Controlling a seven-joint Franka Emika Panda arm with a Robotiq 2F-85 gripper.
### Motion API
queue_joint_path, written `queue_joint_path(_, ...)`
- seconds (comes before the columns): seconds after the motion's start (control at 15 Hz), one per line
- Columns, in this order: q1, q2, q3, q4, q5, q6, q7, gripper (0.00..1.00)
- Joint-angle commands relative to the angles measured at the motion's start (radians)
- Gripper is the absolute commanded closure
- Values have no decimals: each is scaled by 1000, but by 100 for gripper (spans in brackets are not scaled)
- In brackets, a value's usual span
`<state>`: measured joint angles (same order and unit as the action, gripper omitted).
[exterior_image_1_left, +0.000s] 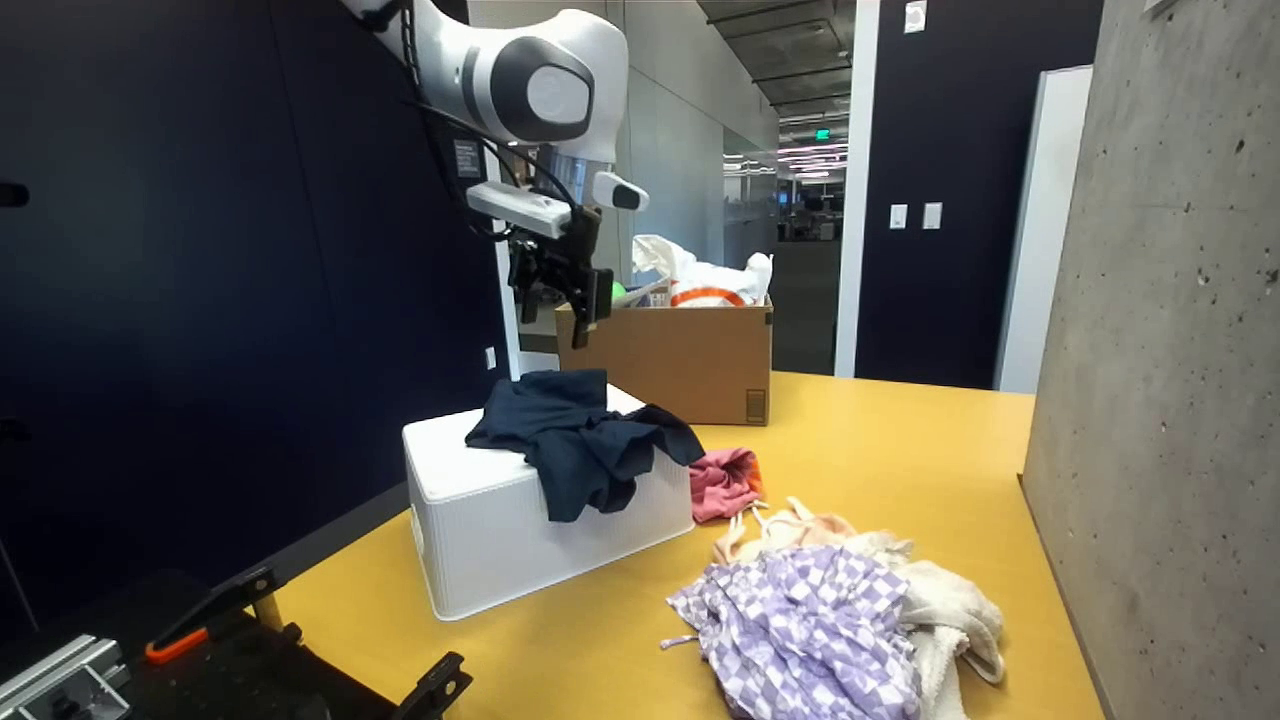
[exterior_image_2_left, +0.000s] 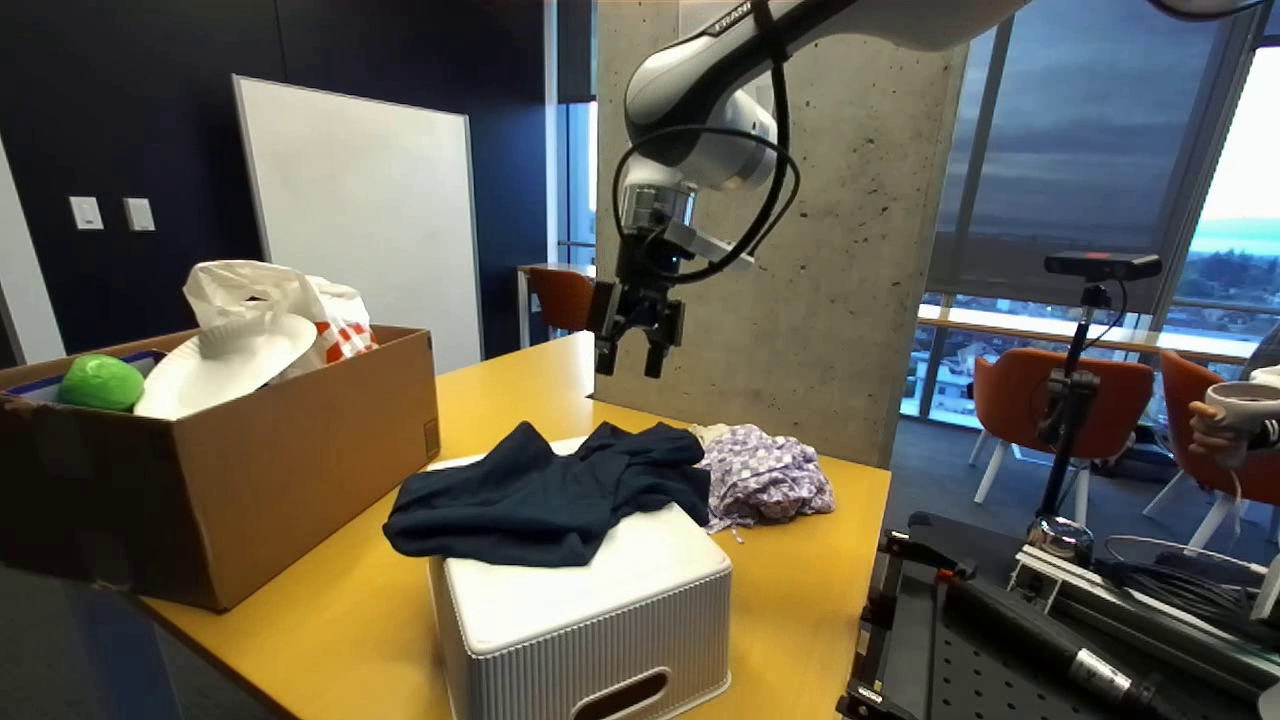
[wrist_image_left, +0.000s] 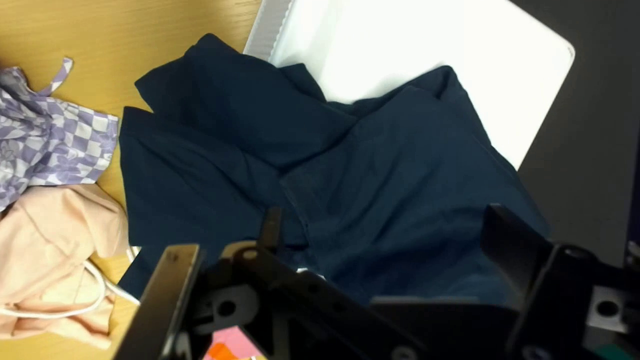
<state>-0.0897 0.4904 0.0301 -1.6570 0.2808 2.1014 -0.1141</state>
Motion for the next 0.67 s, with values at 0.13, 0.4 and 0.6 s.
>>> queue_joint_path(0.13, -66, 103, 50, 51, 77, -43, -185, 0)
queue_joint_path(0.4, -67, 173, 58, 85, 64, -39, -213, 0)
queue_joint_path(0.6, -63, 214, 56, 125, 50, -37, -212, 0)
